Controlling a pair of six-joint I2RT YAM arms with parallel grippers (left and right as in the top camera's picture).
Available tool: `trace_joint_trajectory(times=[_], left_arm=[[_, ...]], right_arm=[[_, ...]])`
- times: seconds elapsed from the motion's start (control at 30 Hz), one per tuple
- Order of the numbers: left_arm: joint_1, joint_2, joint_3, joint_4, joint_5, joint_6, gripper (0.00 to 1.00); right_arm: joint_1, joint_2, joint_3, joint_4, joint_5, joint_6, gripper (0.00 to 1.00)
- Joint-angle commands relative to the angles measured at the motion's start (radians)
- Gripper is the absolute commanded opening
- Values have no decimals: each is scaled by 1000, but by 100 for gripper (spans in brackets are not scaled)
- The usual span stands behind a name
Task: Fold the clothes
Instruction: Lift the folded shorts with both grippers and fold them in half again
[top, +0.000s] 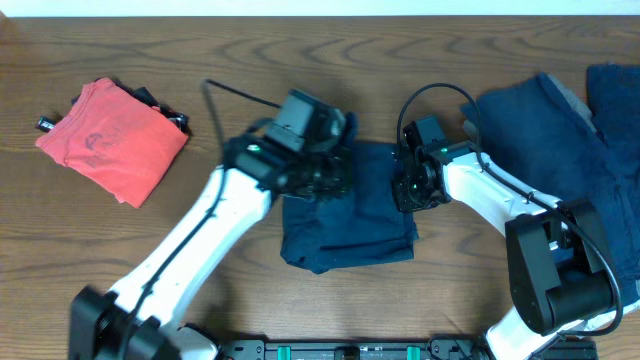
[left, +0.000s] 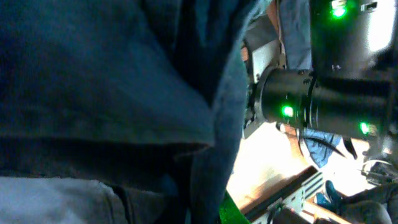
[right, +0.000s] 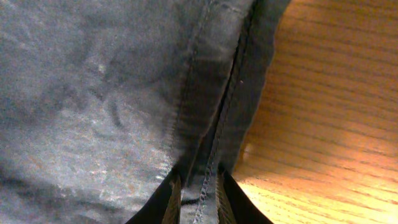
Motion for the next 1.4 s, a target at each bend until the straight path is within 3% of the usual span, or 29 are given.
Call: trace_joint_trajectory(times=[0.0,0.07,0.13,0.3,0.4,0.5,0.7,0.87,1.03,1.37], left_arm=[[-43,59,-10,26,-37,-82,14],[-54,83,-10,34,-37,-82,44],[-51,84,-10,31,-37,-77,50],[21,40,18,41,-58,45,51],[91,22,21,95,-173,108,51],[152,31,19,171,-281,112,52],[212,122,19,315,-292,168,52],[216,256,19,347,-291,175,52],[216,393,19,330,-272,174,52],[216,470,16,43,-279,186,52]], right_arm=[[-3,27,-37,-2,16,8,19],[-5,24,-34,-14,18,16,19],[-16,11,-17,-53,35,16,21],[-92,-107,97,-181,172,80,23],[-145,-202,183,-241,187,102,24],[-169,-298,237,-253,64,69,25],[-108,-365,233,-334,-219,19,26],[-8,-350,145,-341,-353,41,26],[82,-346,8,-244,-365,130,27],[150,-296,-259,-71,-351,182,32]])
